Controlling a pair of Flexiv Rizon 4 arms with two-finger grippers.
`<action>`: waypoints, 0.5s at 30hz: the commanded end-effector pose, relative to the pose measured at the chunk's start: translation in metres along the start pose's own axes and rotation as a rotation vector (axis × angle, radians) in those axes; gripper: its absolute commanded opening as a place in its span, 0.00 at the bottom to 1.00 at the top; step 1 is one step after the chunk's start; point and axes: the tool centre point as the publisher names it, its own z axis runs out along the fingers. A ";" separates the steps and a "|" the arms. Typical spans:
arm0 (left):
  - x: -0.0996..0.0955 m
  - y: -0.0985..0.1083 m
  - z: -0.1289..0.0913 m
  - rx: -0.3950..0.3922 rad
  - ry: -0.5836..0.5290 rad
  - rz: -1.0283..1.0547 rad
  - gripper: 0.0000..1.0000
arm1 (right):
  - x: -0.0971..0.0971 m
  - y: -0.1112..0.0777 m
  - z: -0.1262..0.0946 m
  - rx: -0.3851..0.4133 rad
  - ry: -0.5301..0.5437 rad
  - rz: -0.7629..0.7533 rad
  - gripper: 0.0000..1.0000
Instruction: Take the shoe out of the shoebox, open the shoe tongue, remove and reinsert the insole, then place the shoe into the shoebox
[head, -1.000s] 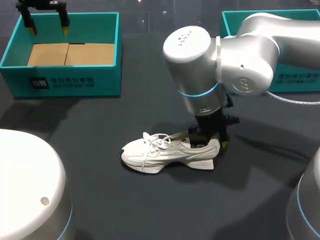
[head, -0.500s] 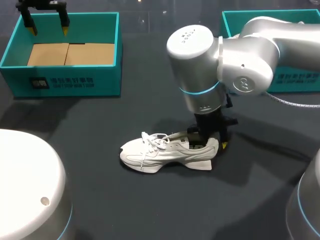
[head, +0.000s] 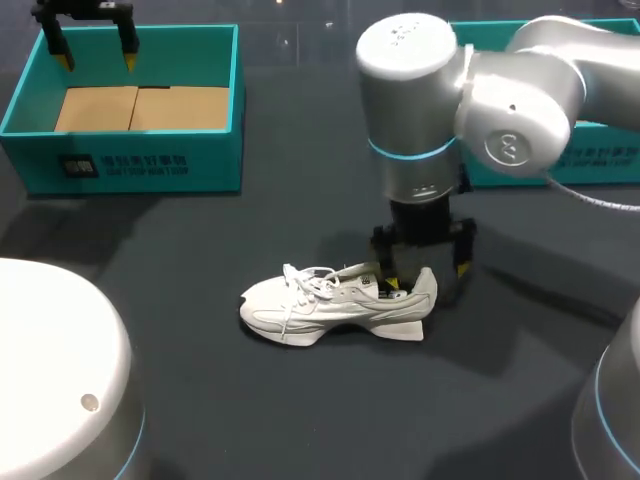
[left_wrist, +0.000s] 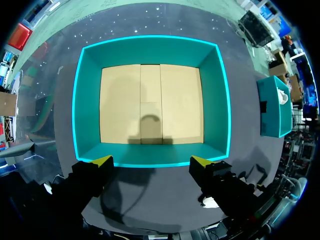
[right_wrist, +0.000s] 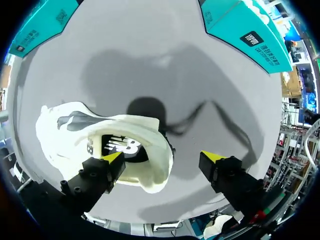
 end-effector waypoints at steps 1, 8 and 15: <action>0.000 0.000 0.000 0.000 -0.001 0.000 1.00 | -0.034 -0.007 -0.024 -0.051 0.199 -0.128 1.00; 0.000 0.000 0.000 0.000 -0.001 0.000 1.00 | -0.043 -0.005 -0.034 -0.006 0.296 -0.279 1.00; 0.000 0.000 0.000 0.000 -0.001 0.000 1.00 | -0.046 -0.009 -0.034 -0.082 0.383 -0.361 1.00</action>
